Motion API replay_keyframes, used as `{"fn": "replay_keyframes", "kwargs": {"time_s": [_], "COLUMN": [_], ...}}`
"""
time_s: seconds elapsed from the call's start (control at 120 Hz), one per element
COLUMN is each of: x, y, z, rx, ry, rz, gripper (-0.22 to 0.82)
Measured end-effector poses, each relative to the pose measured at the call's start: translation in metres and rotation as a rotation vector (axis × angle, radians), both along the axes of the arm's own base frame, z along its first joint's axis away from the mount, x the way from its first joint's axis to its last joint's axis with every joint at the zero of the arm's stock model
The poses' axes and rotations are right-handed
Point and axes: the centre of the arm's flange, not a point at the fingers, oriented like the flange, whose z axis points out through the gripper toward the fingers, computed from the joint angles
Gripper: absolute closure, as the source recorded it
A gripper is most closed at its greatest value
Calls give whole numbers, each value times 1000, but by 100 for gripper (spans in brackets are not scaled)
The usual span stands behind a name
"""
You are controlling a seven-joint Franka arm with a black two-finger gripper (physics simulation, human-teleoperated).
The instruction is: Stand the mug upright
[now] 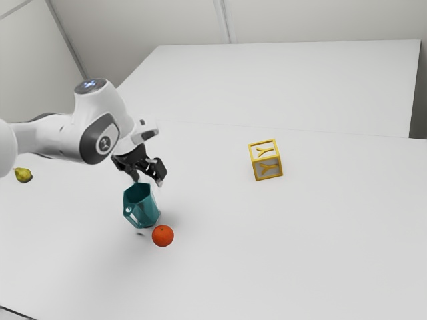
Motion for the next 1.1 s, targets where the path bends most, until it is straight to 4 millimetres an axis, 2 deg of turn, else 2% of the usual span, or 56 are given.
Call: {"fn": "replay_keyframes", "kwargs": {"time_s": [0.258,0.533,0.792,1.1], "x": [19,32,45,46], "y": [-9,-26,-26,-20], "z": [62,105,146,187], "rx": [-7,-13,-10,-3], "ry": [27,81,105,128], "rz": [7,-4,8,32], "gripper": [5,3,2,2]}}
